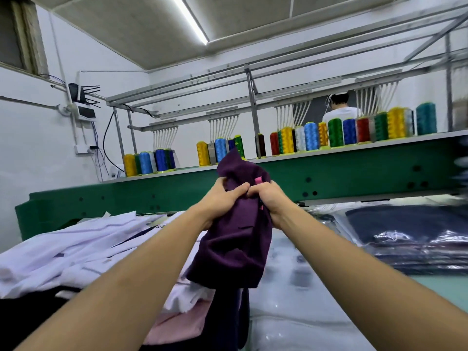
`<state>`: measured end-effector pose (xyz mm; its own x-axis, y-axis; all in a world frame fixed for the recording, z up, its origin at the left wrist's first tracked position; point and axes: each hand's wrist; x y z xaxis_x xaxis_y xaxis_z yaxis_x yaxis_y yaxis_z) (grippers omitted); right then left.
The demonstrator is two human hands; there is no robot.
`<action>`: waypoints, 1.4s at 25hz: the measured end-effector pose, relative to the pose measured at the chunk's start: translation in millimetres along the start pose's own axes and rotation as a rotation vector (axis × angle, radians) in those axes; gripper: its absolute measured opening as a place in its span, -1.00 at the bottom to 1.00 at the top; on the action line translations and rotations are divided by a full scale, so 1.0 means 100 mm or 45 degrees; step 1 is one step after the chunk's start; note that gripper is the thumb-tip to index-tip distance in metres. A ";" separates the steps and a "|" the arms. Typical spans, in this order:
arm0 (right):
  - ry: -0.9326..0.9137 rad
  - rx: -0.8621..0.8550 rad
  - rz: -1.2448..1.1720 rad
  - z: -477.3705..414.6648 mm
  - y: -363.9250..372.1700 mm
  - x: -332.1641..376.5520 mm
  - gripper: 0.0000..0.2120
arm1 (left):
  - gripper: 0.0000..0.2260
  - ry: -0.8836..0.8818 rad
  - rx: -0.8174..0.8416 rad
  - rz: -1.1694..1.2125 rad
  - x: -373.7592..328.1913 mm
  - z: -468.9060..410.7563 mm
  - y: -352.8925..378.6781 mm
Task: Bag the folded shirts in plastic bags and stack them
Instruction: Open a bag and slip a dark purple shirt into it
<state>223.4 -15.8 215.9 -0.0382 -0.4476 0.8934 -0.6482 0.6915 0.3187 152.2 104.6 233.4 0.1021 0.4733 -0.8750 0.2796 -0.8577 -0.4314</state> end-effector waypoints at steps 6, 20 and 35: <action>0.234 -0.140 -0.026 0.34 -1.16 0.11 -0.78 | -0.29 0.246 0.295 -0.575 -0.15 -0.36 0.96; 0.264 -0.300 -0.011 0.76 -2.49 -0.26 -0.65 | -0.62 0.297 0.455 -0.373 0.27 -0.54 1.76; 0.093 -0.298 0.337 0.80 -2.66 0.16 -0.60 | -0.91 0.242 0.436 -1.637 1.23 -0.33 1.51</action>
<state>333.9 -252.1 119.7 -0.1217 -0.2000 0.9722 -0.4310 0.8930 0.1297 237.9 39.9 68.3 0.0869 0.9713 0.2213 0.0281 0.2197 -0.9752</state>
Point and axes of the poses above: each hand's wrist, its own z-axis away from the middle knuckle, its own y-axis out of the palm, x = y × z, and after that the axes turned 9 degrees about x, right-handed
